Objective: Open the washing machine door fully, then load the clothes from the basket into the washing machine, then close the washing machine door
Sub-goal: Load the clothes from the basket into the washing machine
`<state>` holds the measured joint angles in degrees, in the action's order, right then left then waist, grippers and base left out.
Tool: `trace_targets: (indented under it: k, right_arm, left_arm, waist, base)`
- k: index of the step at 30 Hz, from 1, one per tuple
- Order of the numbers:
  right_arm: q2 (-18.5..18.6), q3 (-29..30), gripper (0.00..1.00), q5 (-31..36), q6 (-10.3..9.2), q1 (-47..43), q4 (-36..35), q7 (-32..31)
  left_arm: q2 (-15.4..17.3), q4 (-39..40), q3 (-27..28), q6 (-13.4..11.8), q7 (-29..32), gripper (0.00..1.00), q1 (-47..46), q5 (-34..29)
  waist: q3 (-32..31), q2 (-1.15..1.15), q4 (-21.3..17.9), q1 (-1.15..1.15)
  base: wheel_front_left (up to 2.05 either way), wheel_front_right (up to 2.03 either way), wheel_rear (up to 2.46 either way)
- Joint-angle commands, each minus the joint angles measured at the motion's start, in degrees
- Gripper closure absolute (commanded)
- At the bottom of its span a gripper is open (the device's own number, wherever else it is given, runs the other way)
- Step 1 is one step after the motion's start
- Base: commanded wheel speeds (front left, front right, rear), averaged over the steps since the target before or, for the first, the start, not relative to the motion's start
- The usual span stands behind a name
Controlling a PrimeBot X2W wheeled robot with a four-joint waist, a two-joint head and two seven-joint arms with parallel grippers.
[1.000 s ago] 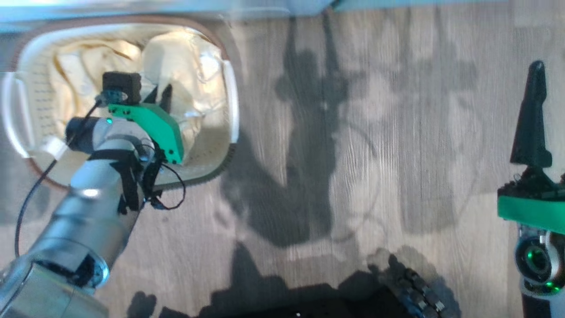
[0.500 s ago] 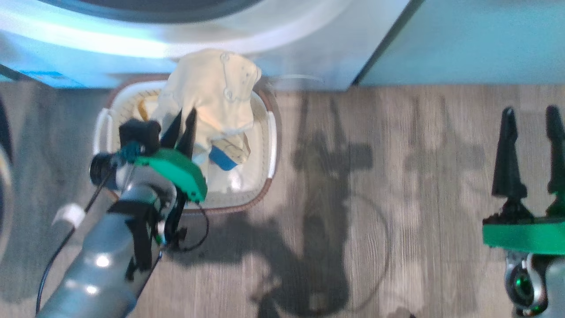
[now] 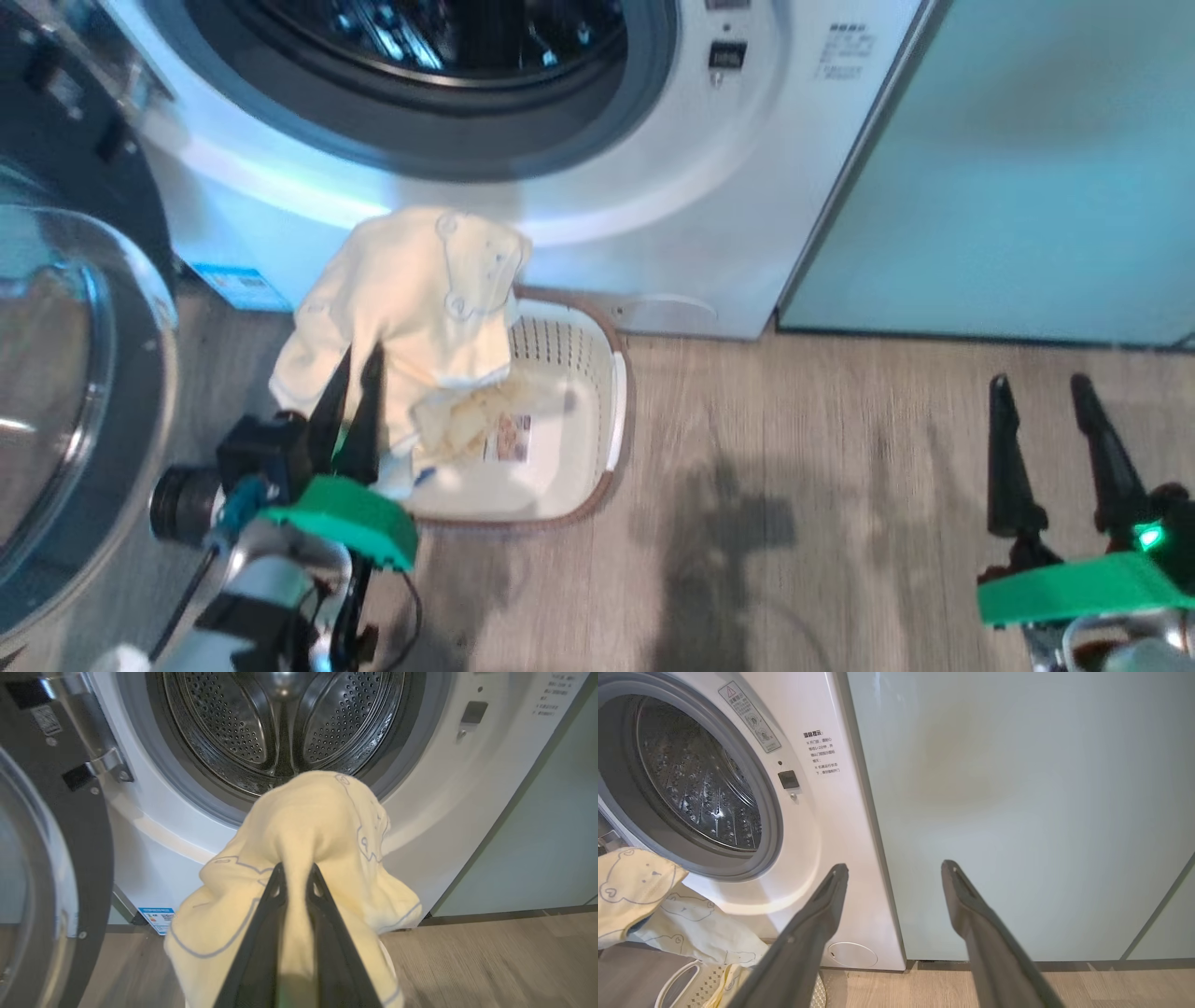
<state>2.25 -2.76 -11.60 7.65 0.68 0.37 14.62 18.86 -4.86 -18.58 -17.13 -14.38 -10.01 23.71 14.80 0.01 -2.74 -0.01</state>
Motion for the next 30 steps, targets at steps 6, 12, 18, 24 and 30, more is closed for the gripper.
trace_targets:
  k: [6,12,18,24,30]
  right_arm:
    - [0.6,-2.3,0.0,-0.4,-0.16,-2.1,-0.6,0.4]
    - [0.6,-3.0,0.0,-0.9,-0.16,-4.6,0.0,0.4]
    - [0.6,-3.6,0.0,-1.4,-0.16,-7.0,-0.1,0.4]
    - [0.6,-3.7,0.0,-1.5,-0.16,-7.5,-0.2,0.4]
    - [0.6,-3.7,0.0,-1.6,-0.16,-7.6,-0.5,0.4]
  left_arm:
    - [2.6,6.3,3.5,-1.7,-0.5,1.0,3.3,-0.2]
    - [3.5,8.4,4.6,-2.7,0.3,1.0,6.8,0.7]
    - [3.9,10.1,5.1,-3.7,1.1,1.0,9.6,1.5]
    - [4.1,10.6,5.1,-3.9,1.4,1.0,10.2,1.8]
    - [4.0,10.5,5.1,-4.0,1.5,1.0,10.4,2.2]
  waist:
    - [-6.5,-0.01,0.5,0.01]
    - [-9.9,-0.01,0.0,0.01]
    - [-12.2,-0.01,-0.7,0.01]
    - [-12.6,-0.01,-1.1,0.01]
    - [-12.8,-0.01,-1.2,0.01]
  base:
    - [0.0,0.0,0.0]
    - [0.0,0.0,0.0]
    - [0.0,0.0,0.0]
    - [0.0,0.0,0.0]
    - [0.0,0.0,0.0]
